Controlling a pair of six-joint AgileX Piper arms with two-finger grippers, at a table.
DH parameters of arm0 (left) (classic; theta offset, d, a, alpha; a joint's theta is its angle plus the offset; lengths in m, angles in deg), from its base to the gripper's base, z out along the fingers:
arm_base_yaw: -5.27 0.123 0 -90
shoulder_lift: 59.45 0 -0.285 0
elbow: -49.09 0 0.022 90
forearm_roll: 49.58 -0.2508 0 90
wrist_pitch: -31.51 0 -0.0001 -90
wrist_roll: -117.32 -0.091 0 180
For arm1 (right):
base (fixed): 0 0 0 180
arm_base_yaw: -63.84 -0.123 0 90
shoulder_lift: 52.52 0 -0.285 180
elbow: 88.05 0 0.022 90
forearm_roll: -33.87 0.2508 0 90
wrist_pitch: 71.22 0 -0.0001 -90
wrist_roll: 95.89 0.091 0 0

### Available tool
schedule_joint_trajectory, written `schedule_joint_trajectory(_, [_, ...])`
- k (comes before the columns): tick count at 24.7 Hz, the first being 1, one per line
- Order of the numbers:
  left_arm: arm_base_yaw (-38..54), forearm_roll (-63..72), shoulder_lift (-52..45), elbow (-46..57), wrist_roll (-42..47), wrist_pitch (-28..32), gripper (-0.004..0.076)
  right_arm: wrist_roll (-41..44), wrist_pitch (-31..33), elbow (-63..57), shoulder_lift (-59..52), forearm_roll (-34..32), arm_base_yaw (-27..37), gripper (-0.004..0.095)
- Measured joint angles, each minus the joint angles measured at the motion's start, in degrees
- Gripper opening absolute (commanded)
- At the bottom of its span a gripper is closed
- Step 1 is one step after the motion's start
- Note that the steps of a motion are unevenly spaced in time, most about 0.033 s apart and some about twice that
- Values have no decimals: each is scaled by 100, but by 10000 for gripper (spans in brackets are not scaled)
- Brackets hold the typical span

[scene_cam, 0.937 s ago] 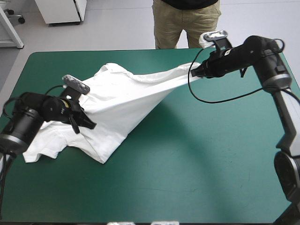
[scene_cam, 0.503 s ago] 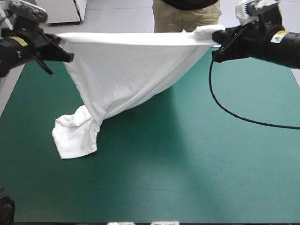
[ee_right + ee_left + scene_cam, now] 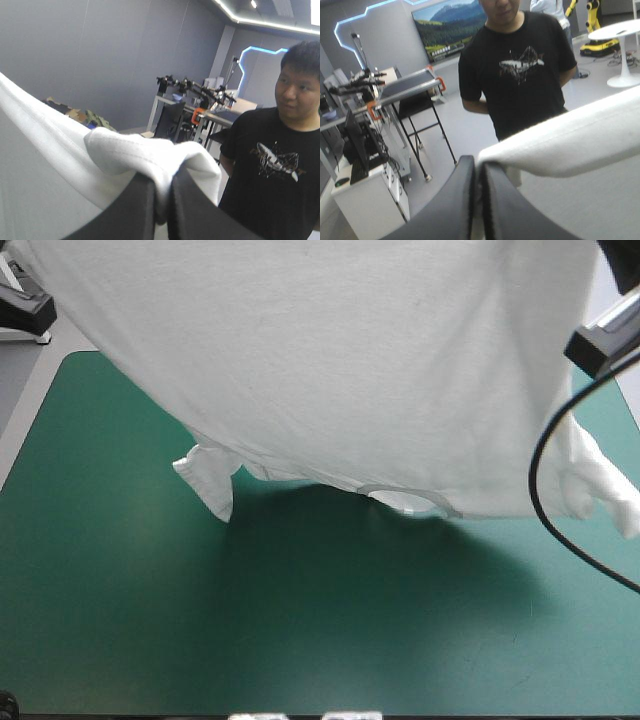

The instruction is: Fold the cloth

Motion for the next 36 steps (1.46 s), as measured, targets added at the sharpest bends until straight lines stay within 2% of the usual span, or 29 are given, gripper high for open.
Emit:
schedule_joint_trajectory(6, [0,177,-447,-431,-58,12,-7,216,290,477,-333,-255,0,-17])
schedule_joint_trajectory(12, [0,213,72,559,47,157,-7,446,389,243,292,-434,0,-17])
schedule_joint_trajectory(15, [0,307,569,1054,109,811,-7,534,-48,-116,1006,-517,0,-17])
schedule_joint_trajectory(20, [0,609,1145,1121,114,2049,-7,586,-752,-204,1994,-514,0,-17])
schedule_joint_trajectory(23, [0,642,1483,1070,114,2585,-8,562,-1250,-196,2437,-499,0,-17])
schedule_joint_trajectory(29, [0,642,1946,372,109,3172,-9,161,-2008,355,2569,-452,0,-17])
schedule_joint_trajectory(33, [0,643,1982,-238,77,3462,-9,28,-2164,731,2436,-418,0,-17])
schedule_joint_trajectory(36, [0,571,1955,-422,22,3576,-9,10,-2042,805,2428,-385,0,-17])
